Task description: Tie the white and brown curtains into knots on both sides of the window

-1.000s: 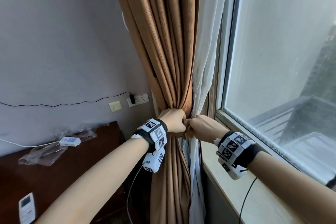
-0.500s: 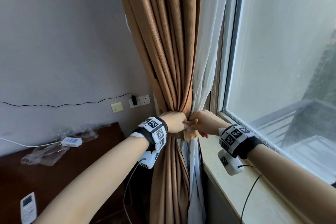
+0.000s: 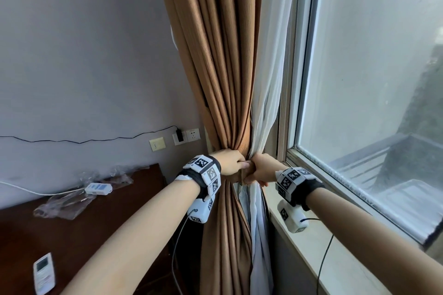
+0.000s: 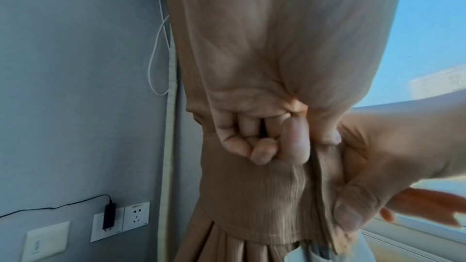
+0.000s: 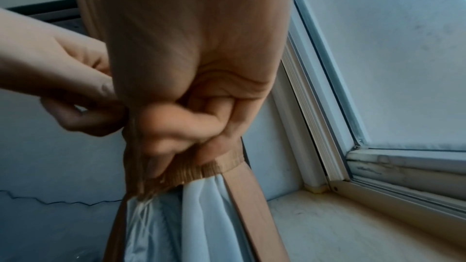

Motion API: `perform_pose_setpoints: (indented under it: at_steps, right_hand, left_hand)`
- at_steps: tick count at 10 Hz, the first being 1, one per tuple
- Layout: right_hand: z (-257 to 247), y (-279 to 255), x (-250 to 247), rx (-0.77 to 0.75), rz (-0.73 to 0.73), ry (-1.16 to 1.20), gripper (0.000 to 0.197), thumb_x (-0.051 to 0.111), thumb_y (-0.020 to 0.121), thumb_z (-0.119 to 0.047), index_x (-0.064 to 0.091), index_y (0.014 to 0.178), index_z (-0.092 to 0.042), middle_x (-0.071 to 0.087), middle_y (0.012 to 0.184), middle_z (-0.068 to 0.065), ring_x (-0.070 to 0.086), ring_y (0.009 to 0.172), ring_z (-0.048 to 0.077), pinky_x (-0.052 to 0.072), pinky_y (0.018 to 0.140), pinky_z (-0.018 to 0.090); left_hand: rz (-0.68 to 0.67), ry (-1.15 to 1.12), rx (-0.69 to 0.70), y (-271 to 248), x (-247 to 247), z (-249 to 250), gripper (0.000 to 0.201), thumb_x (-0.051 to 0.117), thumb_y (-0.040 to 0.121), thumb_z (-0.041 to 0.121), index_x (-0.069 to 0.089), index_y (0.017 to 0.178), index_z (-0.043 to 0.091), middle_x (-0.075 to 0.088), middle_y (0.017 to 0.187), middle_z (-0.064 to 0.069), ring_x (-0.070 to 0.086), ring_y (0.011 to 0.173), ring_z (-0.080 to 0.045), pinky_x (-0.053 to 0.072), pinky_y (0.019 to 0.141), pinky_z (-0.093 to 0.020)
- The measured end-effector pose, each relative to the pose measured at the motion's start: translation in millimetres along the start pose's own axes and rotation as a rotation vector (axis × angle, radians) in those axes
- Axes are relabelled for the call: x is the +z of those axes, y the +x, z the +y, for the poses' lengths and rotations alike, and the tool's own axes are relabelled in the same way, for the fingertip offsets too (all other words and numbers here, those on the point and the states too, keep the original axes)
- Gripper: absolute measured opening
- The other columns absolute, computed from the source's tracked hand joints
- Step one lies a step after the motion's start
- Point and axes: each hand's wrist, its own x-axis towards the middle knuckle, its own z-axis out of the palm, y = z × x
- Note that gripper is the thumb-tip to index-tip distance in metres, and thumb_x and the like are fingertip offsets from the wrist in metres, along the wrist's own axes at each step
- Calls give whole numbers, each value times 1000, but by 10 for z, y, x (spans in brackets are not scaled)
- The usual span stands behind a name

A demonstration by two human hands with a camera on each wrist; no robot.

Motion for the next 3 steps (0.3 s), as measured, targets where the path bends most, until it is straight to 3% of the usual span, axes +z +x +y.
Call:
perform_pose_setpoints:
  at_steps: [1, 2, 3]
  right_hand:
    - [-40, -137, 23, -41, 9, 98, 23, 70, 81, -31, 59, 92, -13, 72, 66, 6, 70, 55, 14, 60, 71, 35]
    - [-41, -318, 64, -77, 93, 75, 32, 63, 88, -36, 45, 111, -23, 72, 78, 0, 68, 52, 8, 59, 70, 36]
    - [-50, -504, 71, -118, 198, 4, 41, 58, 90, -34, 37, 125, -28, 73, 84, 0, 67, 55, 7, 58, 71, 36]
  left_hand:
    - [21, -42, -3, -123, 25, -25, 40, 37, 101, 42, 60, 92, 10, 54, 72, -2, 55, 77, -26, 35, 64, -31]
    - [72, -68, -13, -246, 104, -68, 31, 43, 100, 38, 56, 118, 16, 63, 99, -10, 61, 94, -29, 43, 71, -32]
    - [102, -69, -6, -360, 166, -108, 42, 47, 98, 34, 42, 137, 17, 62, 116, -15, 61, 102, -29, 50, 83, -38]
